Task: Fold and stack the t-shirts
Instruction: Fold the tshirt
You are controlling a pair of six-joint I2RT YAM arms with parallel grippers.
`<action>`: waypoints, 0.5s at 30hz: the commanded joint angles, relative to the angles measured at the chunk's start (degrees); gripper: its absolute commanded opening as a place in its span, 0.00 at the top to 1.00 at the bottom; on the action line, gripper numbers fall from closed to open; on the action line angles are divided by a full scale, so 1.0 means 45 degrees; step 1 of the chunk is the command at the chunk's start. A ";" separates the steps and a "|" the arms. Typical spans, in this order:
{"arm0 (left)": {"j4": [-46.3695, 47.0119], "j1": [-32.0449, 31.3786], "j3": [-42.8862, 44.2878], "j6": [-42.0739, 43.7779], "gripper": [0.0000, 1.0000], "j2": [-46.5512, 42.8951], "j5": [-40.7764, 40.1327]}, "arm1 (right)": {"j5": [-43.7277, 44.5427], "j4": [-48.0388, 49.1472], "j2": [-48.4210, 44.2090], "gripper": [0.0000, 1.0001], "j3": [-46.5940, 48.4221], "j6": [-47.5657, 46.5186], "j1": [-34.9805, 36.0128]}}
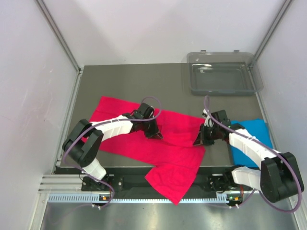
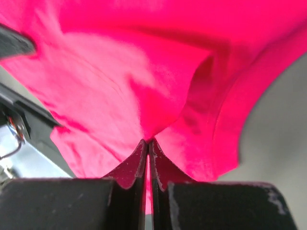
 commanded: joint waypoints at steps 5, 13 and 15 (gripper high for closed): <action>-0.0346 0.0118 -0.0161 0.0336 1.00 -0.0863 -0.0151 | -0.0302 0.0619 -0.1119 1.00 -0.1315 0.1762 0.1067; -0.0190 0.0235 -0.0494 0.0355 1.00 -0.0766 0.0006 | -0.0205 0.0658 -0.1784 1.00 -0.1452 0.2622 0.1633; -0.0170 0.0274 -0.0533 0.0355 1.00 -0.0727 0.0006 | -0.0243 0.0852 -0.1804 1.00 -0.1589 0.2856 0.1673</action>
